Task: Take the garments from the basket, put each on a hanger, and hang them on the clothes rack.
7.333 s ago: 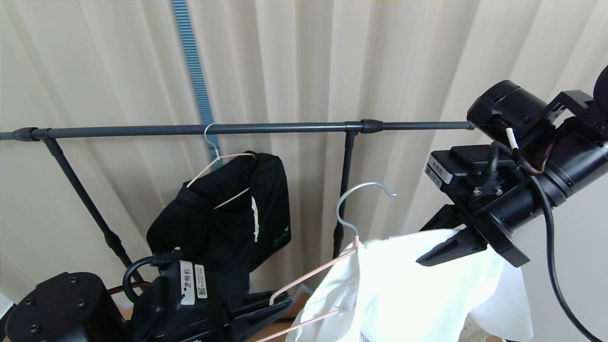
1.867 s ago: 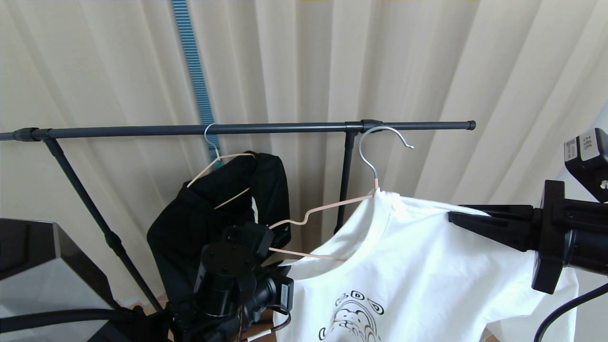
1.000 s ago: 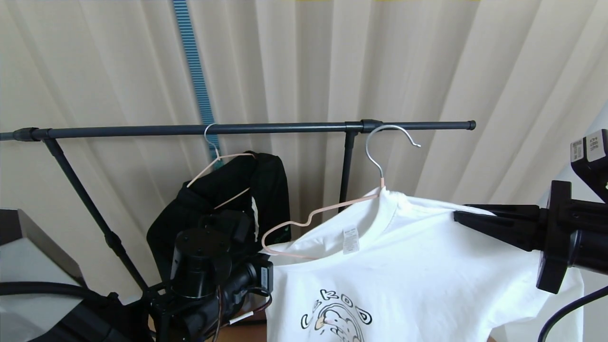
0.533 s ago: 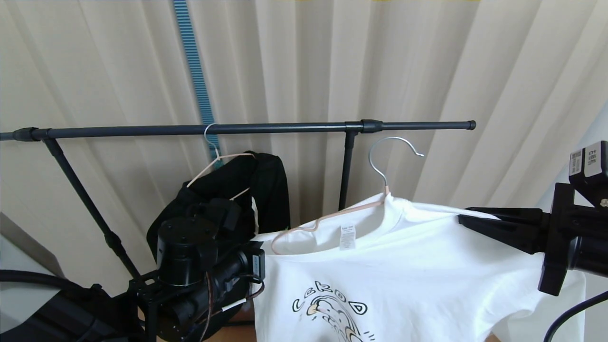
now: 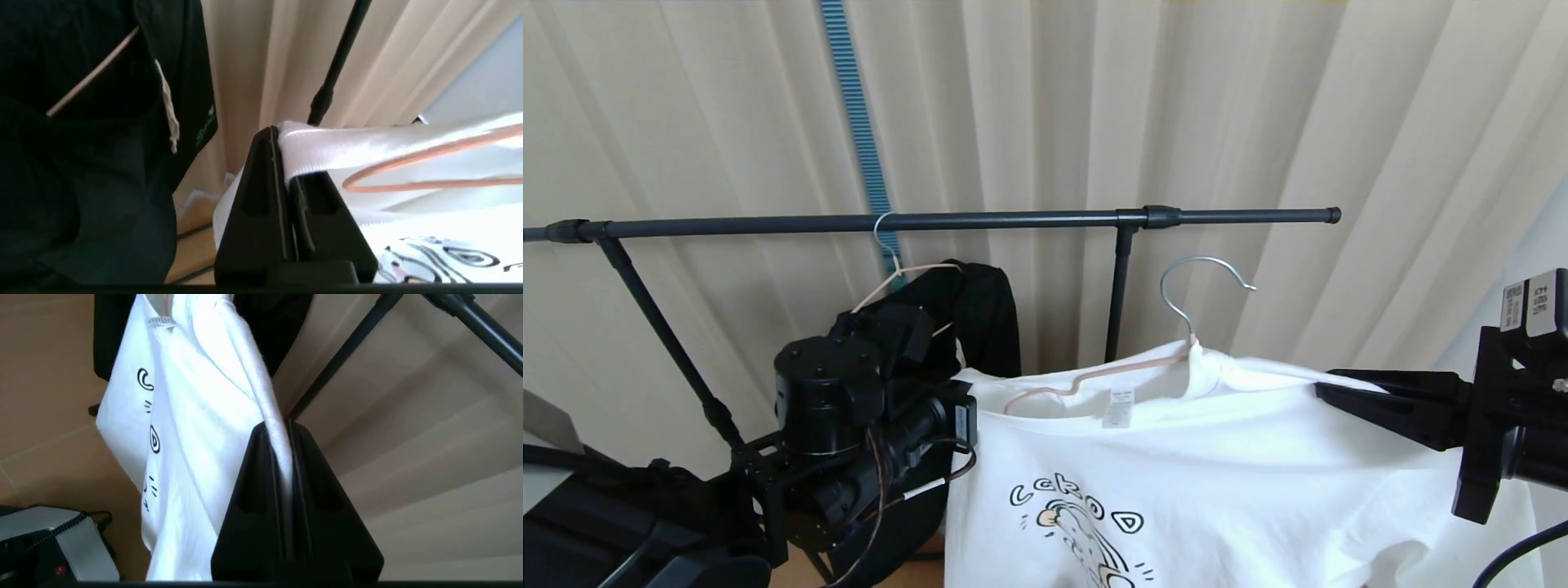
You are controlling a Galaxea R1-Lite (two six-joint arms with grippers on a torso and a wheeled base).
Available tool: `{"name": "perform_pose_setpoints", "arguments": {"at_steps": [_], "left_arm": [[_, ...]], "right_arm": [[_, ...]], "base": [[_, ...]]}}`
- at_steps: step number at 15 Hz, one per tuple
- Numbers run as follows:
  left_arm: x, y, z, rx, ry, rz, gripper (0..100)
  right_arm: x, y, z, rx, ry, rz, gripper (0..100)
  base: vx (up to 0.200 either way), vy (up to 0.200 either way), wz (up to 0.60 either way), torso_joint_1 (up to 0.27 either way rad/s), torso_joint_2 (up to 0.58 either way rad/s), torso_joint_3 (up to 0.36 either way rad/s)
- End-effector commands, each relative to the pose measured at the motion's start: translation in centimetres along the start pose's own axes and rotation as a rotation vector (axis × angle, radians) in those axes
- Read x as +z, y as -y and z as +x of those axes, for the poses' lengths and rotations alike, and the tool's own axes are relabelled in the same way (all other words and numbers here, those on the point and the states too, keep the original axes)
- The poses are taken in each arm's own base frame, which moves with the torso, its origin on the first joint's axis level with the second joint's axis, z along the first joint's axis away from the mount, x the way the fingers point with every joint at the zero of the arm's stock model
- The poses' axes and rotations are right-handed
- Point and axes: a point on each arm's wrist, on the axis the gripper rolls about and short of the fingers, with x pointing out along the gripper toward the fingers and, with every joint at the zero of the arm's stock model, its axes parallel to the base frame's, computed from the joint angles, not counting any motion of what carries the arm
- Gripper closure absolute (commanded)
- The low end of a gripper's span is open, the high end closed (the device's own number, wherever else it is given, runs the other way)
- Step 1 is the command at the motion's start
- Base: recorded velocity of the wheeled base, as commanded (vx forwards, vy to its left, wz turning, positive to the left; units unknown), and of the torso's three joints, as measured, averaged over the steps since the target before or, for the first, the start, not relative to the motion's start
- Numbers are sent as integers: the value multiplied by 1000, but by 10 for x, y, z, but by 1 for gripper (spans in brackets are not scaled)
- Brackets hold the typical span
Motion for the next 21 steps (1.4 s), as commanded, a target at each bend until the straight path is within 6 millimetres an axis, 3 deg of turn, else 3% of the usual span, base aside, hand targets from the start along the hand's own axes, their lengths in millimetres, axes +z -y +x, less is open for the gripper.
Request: {"name": "perform_pose_setpoints", "arguments": {"at_steps": [1, 3, 5, 6, 9, 14, 18, 21], "left_arm": [[25, 2, -9, -13, 58, -8, 100], [52, 12, -19, -42, 54, 0, 100], [56, 14, -22, -50, 43, 6, 100], [67, 24, -33, -84, 9, 29, 100], [73, 28, -35, -91, -11, 86, 100], [84, 33, -34, -97, -16, 126, 100], [97, 32, -27, -73, 20, 112, 100], [96, 32, -24, -68, 9, 114, 100]], "right_arm": [[-1, 0, 1, 4, -7, 3, 100], [-2, 2, 7, 3, -19, 8, 100], [-3, 1, 6, -5, -21, 7, 100], [-1, -2, 0, -62, 7, 30, 100], [-4, -16, -1, -50, 45, 112, 100], [5, -23, 2, -75, 118, 176, 100], [-6, -34, -8, -39, 112, 84, 100], [0, -40, -15, 0, 165, 43, 100]], "base": [[0, 0, 0, 0, 0, 0], [0, 0, 0, 0, 0, 0], [0, 0, 0, 0, 0, 0], [0, 0, 0, 0, 0, 0], [0, 0, 0, 0, 0, 0], [0, 0, 0, 0, 0, 0], [0, 0, 0, 0, 0, 0], [0, 0, 0, 0, 0, 0]]}}
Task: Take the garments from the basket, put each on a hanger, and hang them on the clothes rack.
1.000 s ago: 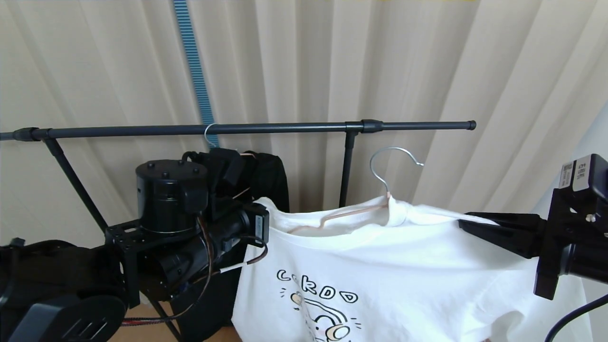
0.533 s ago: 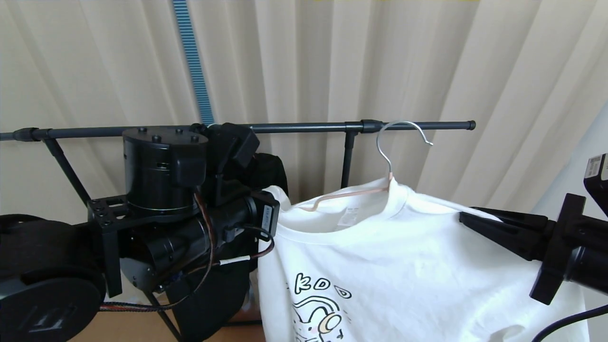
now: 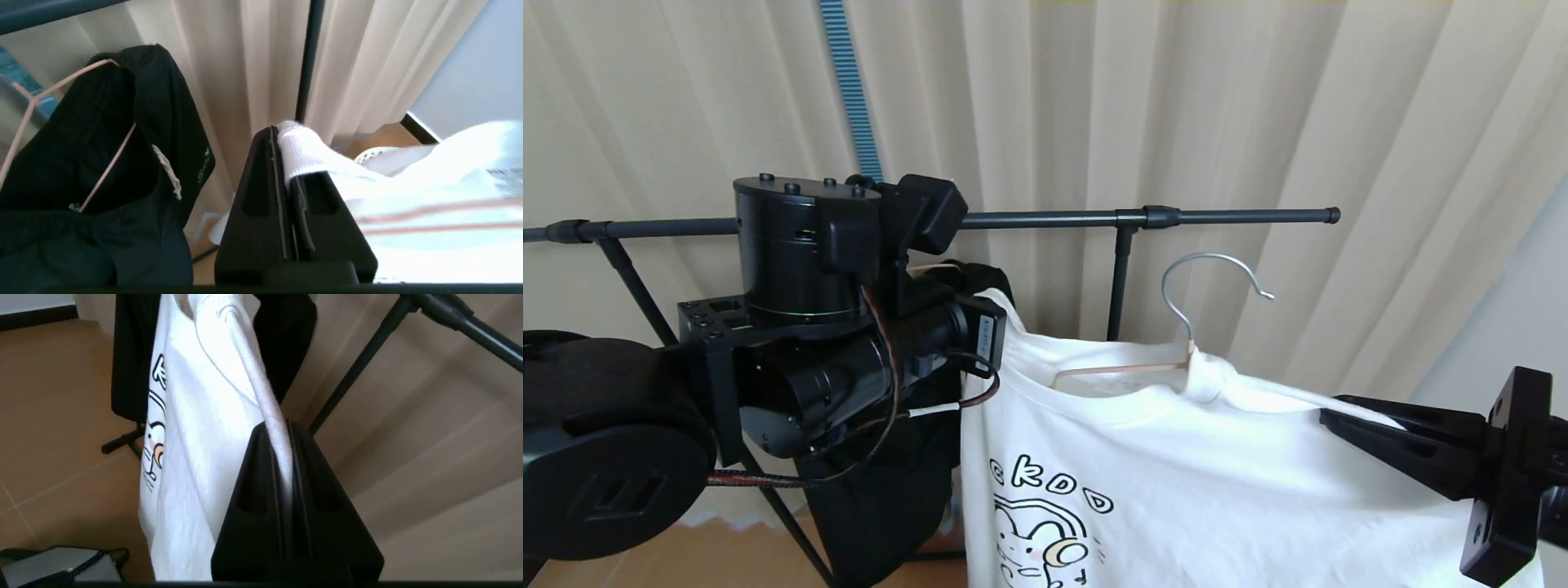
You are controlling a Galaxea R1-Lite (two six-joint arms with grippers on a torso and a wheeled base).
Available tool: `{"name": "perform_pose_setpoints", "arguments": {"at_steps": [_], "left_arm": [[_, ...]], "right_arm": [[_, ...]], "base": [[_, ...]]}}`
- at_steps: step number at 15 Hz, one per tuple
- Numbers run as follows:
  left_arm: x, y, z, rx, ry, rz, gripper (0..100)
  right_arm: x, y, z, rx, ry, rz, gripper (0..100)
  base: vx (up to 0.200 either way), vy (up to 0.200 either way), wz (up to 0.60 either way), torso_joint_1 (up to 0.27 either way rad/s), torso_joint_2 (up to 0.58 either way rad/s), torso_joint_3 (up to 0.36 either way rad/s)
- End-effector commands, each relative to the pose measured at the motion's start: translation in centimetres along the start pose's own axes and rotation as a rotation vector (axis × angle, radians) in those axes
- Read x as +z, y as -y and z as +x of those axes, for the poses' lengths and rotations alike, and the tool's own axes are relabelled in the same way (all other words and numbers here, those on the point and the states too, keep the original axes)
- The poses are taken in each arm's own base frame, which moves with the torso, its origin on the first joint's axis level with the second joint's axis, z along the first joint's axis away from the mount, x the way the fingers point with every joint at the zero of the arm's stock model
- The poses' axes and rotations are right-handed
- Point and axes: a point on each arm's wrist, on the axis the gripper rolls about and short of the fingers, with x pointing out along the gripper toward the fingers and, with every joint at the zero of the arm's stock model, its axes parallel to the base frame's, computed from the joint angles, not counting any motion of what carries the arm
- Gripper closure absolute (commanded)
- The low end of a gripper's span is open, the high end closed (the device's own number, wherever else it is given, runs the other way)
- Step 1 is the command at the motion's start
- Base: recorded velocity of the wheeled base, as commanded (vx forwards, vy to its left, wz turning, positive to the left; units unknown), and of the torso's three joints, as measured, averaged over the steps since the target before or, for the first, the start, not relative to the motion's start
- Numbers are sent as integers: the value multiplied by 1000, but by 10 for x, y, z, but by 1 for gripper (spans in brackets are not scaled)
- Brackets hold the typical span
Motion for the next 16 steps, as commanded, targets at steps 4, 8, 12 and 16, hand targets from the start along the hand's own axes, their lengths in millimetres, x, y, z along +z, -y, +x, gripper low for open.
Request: {"name": "perform_pose_setpoints", "arguments": {"at_steps": [4, 8, 12, 16], "left_arm": [[-4, 6, 4, 1, -15, 12, 100], [-2, 11, -1, -13, -13, 35, 100], [2, 19, -8, -30, 4, 64, 100], [5, 25, -11, -40, 17, 77, 100]], "right_arm": [[16, 1, -3, -11, 62, 95, 100], [14, 5, 8, -106, 38, 102, 100], [12, 1, 22, -162, 18, 97, 100], [5, -7, 44, -203, -11, 89, 100]], "base": [[0, 0, 0, 0, 0, 0], [0, 0, 0, 0, 0, 0], [0, 0, 0, 0, 0, 0], [0, 0, 0, 0, 0, 0]]}}
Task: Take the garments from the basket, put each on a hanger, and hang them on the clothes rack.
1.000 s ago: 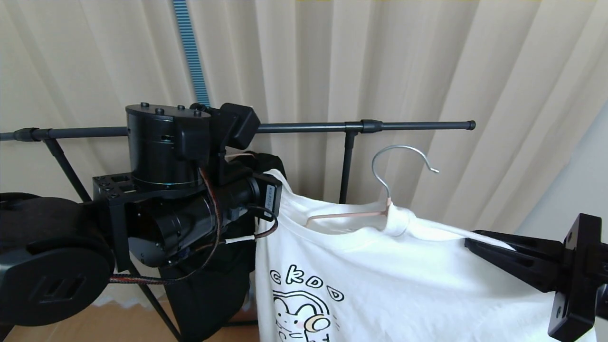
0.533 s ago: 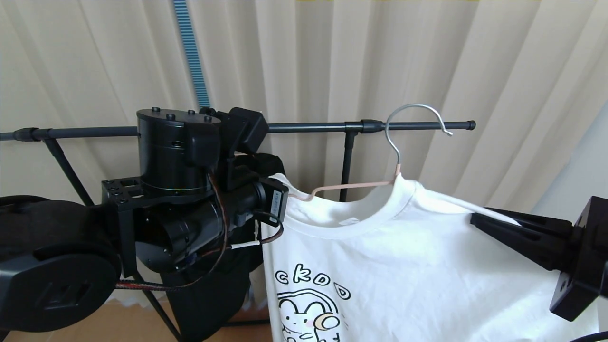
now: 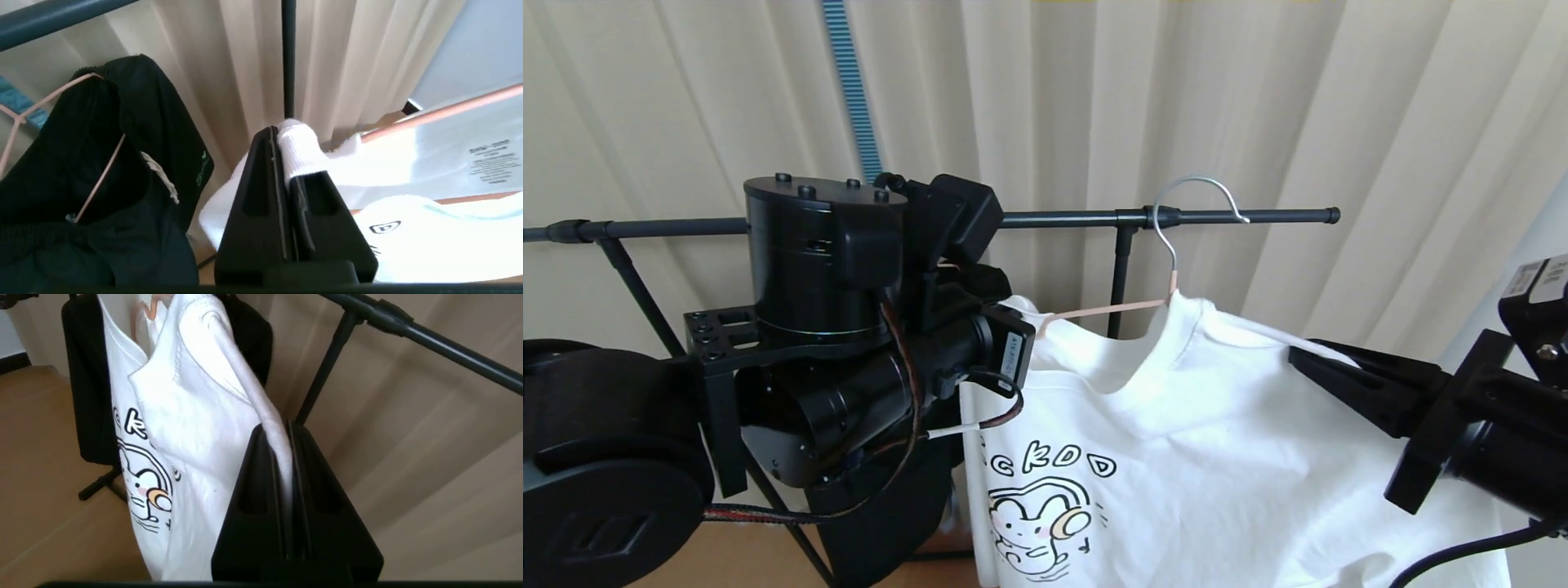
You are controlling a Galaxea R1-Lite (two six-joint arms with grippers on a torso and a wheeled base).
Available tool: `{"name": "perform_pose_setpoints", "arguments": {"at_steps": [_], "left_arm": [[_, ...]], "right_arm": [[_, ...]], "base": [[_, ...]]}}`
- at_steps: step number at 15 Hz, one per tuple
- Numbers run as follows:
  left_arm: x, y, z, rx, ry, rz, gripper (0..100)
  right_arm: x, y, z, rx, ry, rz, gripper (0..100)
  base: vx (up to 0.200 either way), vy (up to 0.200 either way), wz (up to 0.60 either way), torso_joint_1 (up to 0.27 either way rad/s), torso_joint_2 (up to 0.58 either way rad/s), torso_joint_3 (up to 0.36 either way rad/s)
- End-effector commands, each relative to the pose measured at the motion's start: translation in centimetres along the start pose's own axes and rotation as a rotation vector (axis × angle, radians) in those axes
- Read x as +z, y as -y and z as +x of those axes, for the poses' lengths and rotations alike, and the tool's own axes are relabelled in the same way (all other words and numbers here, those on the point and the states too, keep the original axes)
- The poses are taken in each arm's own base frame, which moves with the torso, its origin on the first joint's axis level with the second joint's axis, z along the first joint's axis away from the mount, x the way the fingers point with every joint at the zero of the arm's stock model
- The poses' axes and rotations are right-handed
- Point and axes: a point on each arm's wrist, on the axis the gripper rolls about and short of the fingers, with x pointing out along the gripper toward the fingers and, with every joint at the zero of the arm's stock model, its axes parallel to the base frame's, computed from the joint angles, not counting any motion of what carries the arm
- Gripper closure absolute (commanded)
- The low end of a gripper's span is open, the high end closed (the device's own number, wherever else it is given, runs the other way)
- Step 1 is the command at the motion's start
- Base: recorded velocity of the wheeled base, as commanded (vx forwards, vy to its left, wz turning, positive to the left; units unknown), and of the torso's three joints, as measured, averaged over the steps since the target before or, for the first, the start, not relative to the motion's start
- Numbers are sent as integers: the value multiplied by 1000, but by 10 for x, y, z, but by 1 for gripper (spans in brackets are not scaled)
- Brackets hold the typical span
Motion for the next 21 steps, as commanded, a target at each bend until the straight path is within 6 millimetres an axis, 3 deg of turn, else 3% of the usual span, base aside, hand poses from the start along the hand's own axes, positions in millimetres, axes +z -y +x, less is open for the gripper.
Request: {"name": "perform_pose_setpoints", "arguments": {"at_steps": [1, 2, 5, 12, 21], "left_arm": [[1, 1, -1, -3, 4, 0, 100], [6, 1, -1, -4, 11, -3, 100], [16, 0, -2, 20, 4, -4, 100], [27, -3, -7, 50, -3, -5, 100], [17, -10, -1, 148, -65, 17, 100]], "right_arm": [[-10, -6, 13, 12, -49, -8, 100], [-16, -11, 25, -27, -65, -13, 100], [-22, -16, 33, -71, -70, -26, 100], [-28, -16, 44, -168, -103, -61, 100], [-12, -2, 36, -257, -5, -84, 100]], "base": [[0, 0, 0, 0, 0, 0], [0, 0, 0, 0, 0, 0], [0, 0, 0, 0, 0, 0], [0, 0, 0, 0, 0, 0], [0, 0, 0, 0, 0, 0]]}}
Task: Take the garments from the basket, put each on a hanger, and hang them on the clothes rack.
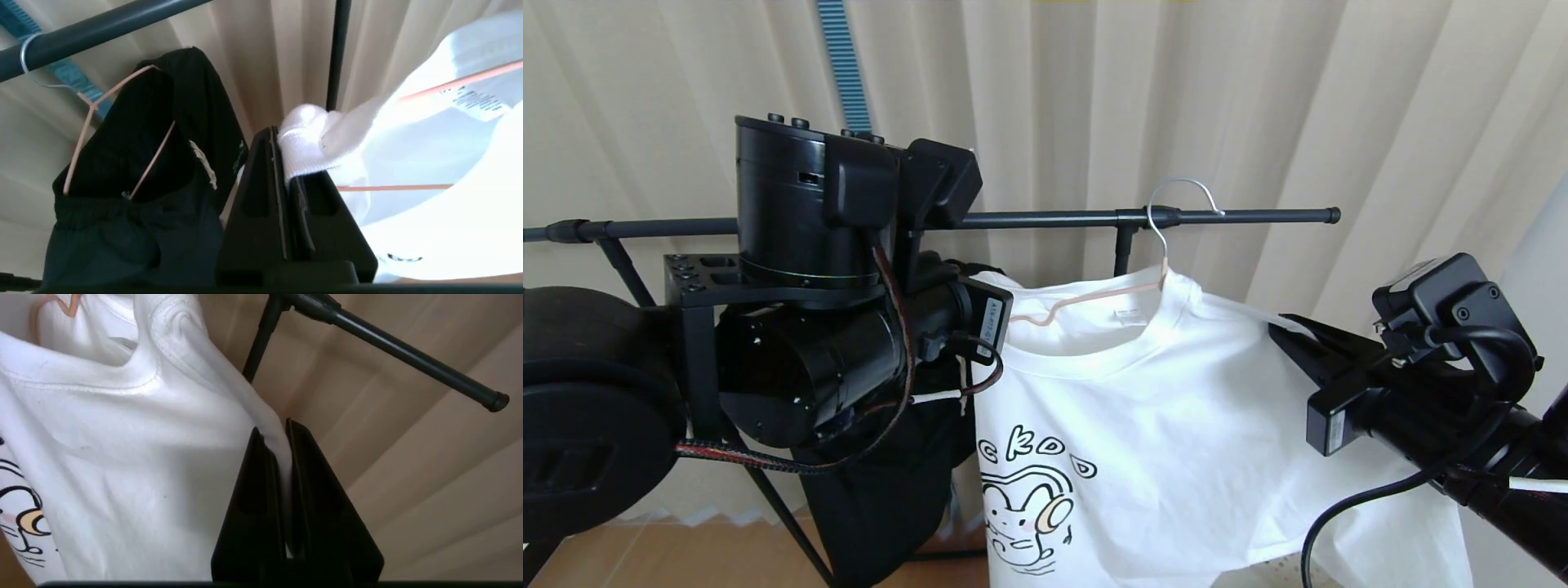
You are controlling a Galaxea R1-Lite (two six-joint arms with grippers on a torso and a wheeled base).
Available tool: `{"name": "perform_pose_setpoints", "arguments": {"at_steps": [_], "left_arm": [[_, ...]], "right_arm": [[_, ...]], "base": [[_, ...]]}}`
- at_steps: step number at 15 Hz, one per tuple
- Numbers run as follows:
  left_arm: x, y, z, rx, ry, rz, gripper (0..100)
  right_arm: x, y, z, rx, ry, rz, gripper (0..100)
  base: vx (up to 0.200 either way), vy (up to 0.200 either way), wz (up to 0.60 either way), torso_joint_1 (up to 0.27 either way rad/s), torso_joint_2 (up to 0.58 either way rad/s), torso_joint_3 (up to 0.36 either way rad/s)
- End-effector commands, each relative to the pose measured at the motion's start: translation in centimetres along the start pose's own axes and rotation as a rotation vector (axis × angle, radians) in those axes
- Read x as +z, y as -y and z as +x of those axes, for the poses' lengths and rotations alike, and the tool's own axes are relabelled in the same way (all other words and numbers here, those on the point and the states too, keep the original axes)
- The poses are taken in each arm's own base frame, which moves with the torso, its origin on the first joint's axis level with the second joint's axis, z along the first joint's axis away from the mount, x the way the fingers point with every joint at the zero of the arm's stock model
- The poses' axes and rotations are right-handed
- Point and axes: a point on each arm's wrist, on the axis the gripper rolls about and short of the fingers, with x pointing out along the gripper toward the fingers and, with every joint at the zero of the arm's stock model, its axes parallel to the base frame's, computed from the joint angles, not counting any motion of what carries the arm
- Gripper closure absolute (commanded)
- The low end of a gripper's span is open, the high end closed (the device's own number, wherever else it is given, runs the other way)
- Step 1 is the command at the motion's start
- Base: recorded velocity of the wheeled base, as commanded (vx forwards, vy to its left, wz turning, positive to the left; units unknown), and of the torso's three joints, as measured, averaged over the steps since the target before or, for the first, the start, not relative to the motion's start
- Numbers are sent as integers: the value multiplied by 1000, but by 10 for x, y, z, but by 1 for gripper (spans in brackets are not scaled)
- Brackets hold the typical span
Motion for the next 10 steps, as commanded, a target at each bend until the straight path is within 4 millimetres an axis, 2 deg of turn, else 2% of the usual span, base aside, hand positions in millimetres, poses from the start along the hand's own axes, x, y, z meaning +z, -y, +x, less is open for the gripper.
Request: {"name": "perform_pose_setpoints", "arguments": {"at_steps": [1, 2, 3, 6, 10], "left_arm": [[0, 4, 0, -9, -1, 4, 100], [0, 4, 0, -9, -1, 4, 100], [4, 13, -4, -40, 17, 2, 100], [12, 17, -7, -57, 43, -11, 100], [20, 24, -2, -68, 61, -27, 100]], "right_arm": [[-1, 0, 2, 0, -6, -2, 100], [-1, 0, 2, 0, -6, -2, 100], [-6, -10, 10, -16, -17, -4, 100], [-13, -26, 28, -55, 25, 16, 100], [-17, -40, 35, -43, 70, 33, 100]], "base": [[0, 0, 0, 0, 0, 0], [0, 0, 0, 0, 0, 0], [0, 0, 0, 0, 0, 0], [0, 0, 0, 0, 0, 0], [0, 0, 0, 0, 0, 0]]}}
